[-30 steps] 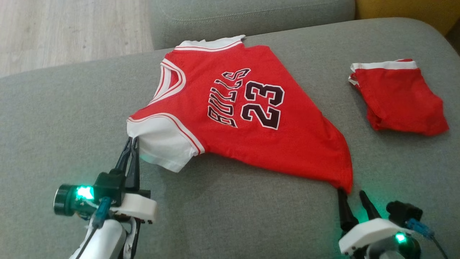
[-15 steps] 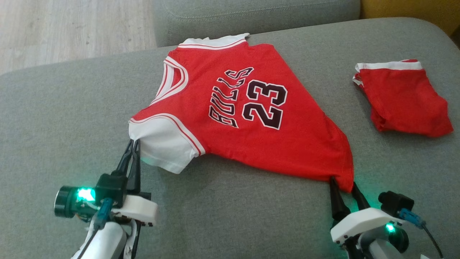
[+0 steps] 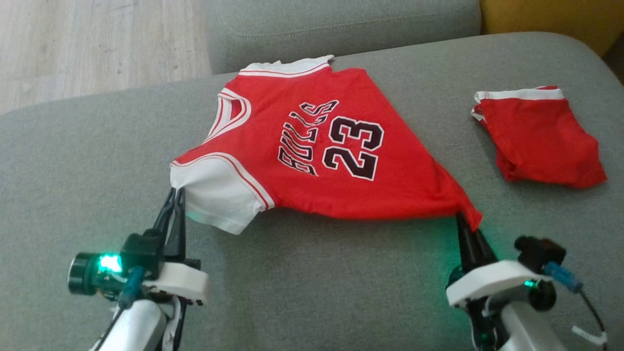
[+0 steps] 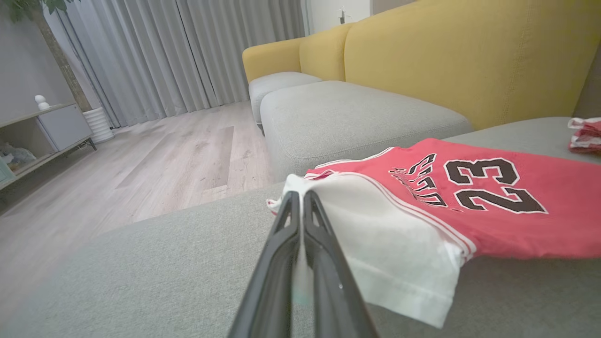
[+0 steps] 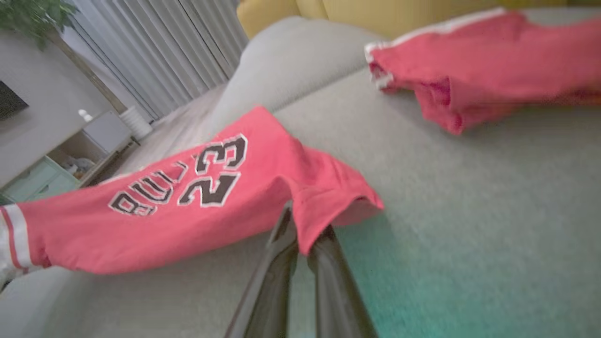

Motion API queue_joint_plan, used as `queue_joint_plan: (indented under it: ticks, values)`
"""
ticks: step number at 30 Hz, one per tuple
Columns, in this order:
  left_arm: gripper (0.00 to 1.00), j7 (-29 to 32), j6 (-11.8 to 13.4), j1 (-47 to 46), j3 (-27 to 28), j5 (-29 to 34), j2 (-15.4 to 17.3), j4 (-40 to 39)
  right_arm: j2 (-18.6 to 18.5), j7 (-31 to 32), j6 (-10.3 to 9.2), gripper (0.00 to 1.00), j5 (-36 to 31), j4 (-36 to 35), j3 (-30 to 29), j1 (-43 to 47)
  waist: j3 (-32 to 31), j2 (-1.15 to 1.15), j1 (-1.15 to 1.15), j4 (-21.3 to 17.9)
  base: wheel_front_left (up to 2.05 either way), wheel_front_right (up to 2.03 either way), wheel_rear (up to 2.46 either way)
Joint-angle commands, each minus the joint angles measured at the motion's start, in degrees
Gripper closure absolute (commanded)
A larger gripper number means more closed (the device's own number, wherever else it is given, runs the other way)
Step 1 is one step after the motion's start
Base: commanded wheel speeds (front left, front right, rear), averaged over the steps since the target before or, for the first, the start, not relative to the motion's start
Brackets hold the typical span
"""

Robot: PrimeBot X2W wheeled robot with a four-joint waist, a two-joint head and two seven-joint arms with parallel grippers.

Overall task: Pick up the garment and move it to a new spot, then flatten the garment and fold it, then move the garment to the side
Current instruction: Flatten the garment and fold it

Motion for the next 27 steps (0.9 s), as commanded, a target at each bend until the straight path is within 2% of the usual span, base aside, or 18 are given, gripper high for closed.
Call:
queue_joint_plan:
  ticks: [1, 9, 12, 15, 20, 27]
  values:
    - [1.00, -0.29, -0.09, -1.91, 2.92, -0.23, 2.12, -1.65, 0.00, -0.54, -0.04, 1.00, -0.69, -2.59, 0.90, -0.43, -0.22, 0.00, 0.00, -0.05, 0.00, 0.00, 0.00]
    - [1.00, -1.00, -2.54, -5.32, 5.76, -3.64, 2.88, -5.33, 0.00, 0.10, -0.04, 1.00, -7.58, -15.32, -2.30, -2.34, -2.03, 0.00, 0.00, -0.05, 0.00, 0.00, 0.00]
    - [1.00, -0.95, -4.28, -8.12, 6.70, -4.50, 3.82, -7.60, -0.02, 2.91, -0.04, 1.00, -11.20, -19.84, -3.76, -5.28, -2.95, 0.00, 0.00, 0.04, 0.00, 0.00, 0.00]
    - [1.00, -0.62, -4.98, -11.95, 8.29, -5.19, 4.55, -9.39, -0.94, 6.34, -0.04, 1.00, -14.45, -24.12, -3.93, -9.60, -3.55, 0.00, 0.00, 0.04, 0.00, 0.00, 0.00]
    - [1.00, -0.15, -5.26, -18.73, 11.37, -7.85, 3.43, -12.71, -3.63, 10.28, -0.04, 1.00, -15.90, -28.86, -3.74, -16.27, -4.70, 0.00, 0.00, 0.56, 0.00, 0.00, 0.00]
    - [1.00, 1.91, -4.29, -25.40, 12.75, -6.76, 4.71, -17.27, -7.80, 14.35, -0.04, 1.00, -16.53, -34.19, -2.78, -19.95, -5.62, 0.00, 0.00, 0.92, 0.00, 0.00, 0.00]
